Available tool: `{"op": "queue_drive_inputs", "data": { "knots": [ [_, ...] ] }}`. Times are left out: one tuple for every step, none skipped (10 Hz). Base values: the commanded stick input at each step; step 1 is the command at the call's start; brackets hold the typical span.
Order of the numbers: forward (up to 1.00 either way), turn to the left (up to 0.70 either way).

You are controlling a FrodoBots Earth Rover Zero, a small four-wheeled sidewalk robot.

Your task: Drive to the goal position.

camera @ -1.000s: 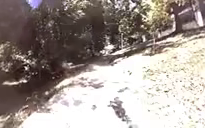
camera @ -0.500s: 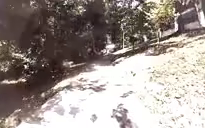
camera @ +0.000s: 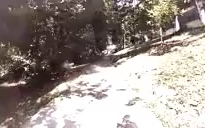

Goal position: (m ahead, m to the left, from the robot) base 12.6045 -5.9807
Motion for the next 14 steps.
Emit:
{"op": "queue_drive_inputs", "data": {
  "knots": [
    [0.5, 0.0],
    [0.5, 0.0],
    [0.5, 0.0],
    [0.5, 0.0],
    [0.5, 0.0],
    [0.5, 0.0],
    [0.5, 0.0],
    [0.5, 0.0],
    [0.5, 0.0],
    [0.5, 0.0],
    [0.5, 0.0],
    [0.5, 0.0],
    [0.5, 0.0],
    [0.5, 0.0]
  ]
}}
